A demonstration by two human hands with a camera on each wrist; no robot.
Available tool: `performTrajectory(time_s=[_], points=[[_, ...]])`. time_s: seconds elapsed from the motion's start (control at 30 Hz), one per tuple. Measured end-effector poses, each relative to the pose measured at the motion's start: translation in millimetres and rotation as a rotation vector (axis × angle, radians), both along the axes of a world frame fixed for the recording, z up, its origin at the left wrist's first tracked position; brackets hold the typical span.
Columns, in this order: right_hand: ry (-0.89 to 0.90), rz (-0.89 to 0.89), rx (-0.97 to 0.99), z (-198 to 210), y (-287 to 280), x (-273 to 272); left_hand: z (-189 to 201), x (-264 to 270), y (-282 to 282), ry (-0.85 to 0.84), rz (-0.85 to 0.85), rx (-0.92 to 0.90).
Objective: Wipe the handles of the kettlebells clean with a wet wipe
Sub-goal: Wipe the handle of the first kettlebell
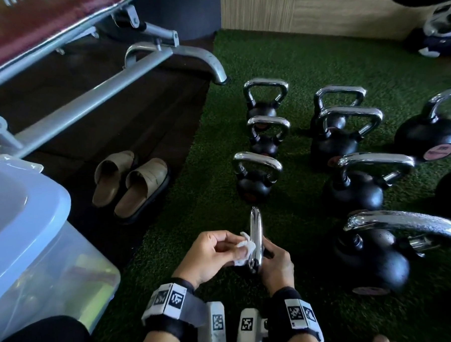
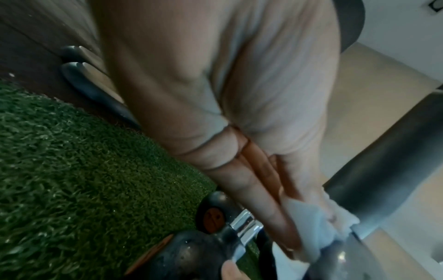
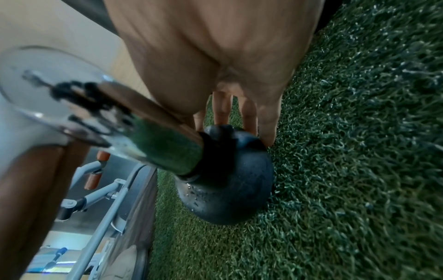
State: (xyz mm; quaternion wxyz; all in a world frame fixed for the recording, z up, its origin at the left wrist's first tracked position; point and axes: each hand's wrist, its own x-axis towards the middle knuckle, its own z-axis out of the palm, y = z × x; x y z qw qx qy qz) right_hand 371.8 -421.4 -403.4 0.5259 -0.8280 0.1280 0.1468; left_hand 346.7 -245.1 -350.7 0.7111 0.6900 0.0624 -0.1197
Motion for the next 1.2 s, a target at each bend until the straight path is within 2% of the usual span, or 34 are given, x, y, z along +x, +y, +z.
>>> performTrajectory(time_s=[0.07,0.2,0.37,0.47,0.57,0.67,0.77,0.83,0.9,0.97,1.03,1.1,1.2], points=[[0.008,-0.008,0.026,-2,-1,1,-4,-3,1,-0.039,-0.026,0.044],[0.030,-0.019,-0.005,-13,-5,1,-2,-7,2,-0.050,-0.203,0.163],[0.045,-0.001,0.019,-18,-9,2,-5,-7,1,-0.060,-0.247,0.316],[0.043,0.031,0.022,-17,-10,2,-15,-13,-3,-0.050,-0.179,0.452],[0.028,0.013,0.026,-7,-8,1,-22,-17,-5,-0.051,-0.086,0.489],[0.037,0.020,0.107,-8,-4,2,-20,-16,2,-0.043,-0.041,0.397],[0.016,-0.033,0.115,-1,-5,6,-9,-8,14,-0.062,0.116,0.274],[-0.092,-0.140,0.070,19,-10,6,2,-3,17,-0.120,0.212,0.246],[-0.223,-0.170,0.106,40,-18,3,11,1,13,-0.146,0.306,0.110],[-0.307,-0.063,0.270,61,-22,-1,17,5,8,-0.163,0.348,-0.020],[-0.309,0.089,0.396,78,-23,-3,18,9,5,-0.190,0.304,-0.060],[-0.313,0.195,0.425,90,-24,-2,24,9,-1,-0.164,0.247,-0.075],[-0.300,0.210,0.458,94,-22,1,31,8,-10,-0.149,0.184,-0.065]])
